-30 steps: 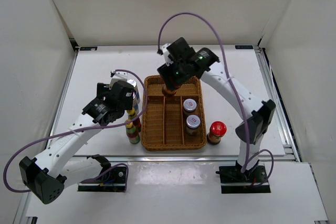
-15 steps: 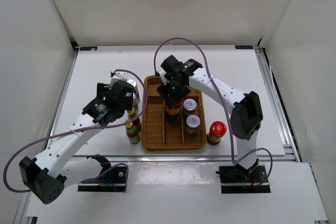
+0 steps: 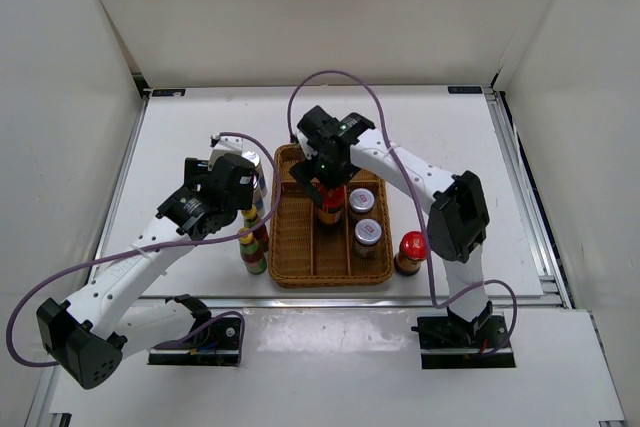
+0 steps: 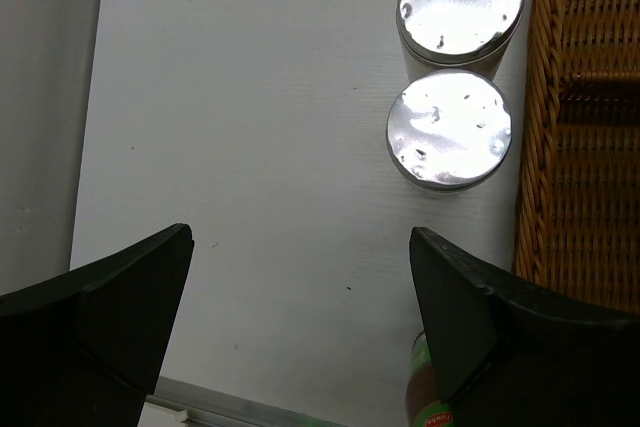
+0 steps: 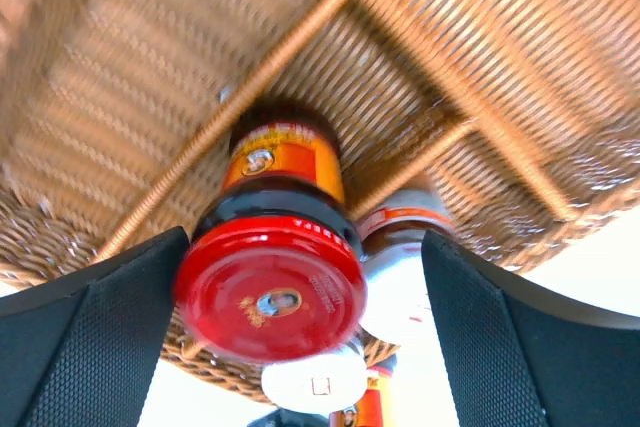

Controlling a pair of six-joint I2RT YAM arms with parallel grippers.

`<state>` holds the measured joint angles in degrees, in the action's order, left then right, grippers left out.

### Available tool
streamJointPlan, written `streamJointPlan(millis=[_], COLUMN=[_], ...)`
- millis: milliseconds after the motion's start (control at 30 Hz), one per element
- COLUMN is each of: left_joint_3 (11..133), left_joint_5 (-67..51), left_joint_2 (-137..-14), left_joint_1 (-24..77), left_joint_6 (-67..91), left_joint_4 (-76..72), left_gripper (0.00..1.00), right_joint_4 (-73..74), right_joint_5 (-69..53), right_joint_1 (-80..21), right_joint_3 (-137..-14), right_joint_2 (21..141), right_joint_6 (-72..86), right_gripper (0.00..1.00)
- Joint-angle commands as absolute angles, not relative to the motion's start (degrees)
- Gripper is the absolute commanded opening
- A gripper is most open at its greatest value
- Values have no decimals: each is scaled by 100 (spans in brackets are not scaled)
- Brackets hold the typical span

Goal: Organize the condiment bottles

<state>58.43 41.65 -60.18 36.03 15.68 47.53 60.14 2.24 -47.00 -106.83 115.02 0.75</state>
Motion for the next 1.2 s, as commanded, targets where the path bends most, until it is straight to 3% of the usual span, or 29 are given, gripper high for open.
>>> streamJointPlan(millis=[0, 200, 300, 433, 733, 967, 1167], left_joint_3=[5810, 5810, 5810, 5810, 5704, 5809, 5810], left_joint_5=[4315, 4263, 4263, 4263, 4210, 4096, 4096], left_joint_2=[-5933, -5933, -5933, -5933, -5941, -6003, -6003], left_joint_1=[3630, 3630, 3630, 3630, 3630, 3630, 3683], left_joint_6=[1556, 1556, 1556, 1556, 1661, 1661, 1661], left_joint_4=[4658, 4658, 4658, 4658, 4658, 4658, 4658], left_gripper=[100, 100, 100, 100, 100, 100, 100], right_joint_4=[6160, 6283, 6642, 6829, 6873, 6803, 6513], right_joint_5=[765, 2213, 1832, 1145, 835, 835, 835], right_joint_1=[-4702, -4702, -4178, -3657, -3542, -3542, -3489], right_joint_3=[-11644, -11875, -11480, -9903, -6763, -5723, -5538], right_joint_2=[11092, 10346, 9871, 8846, 6761, 6521, 6793], right_joint_6=[193, 746, 1501, 2266, 3742, 4175, 4069], right_gripper=[100, 100, 100, 100, 100, 100, 100])
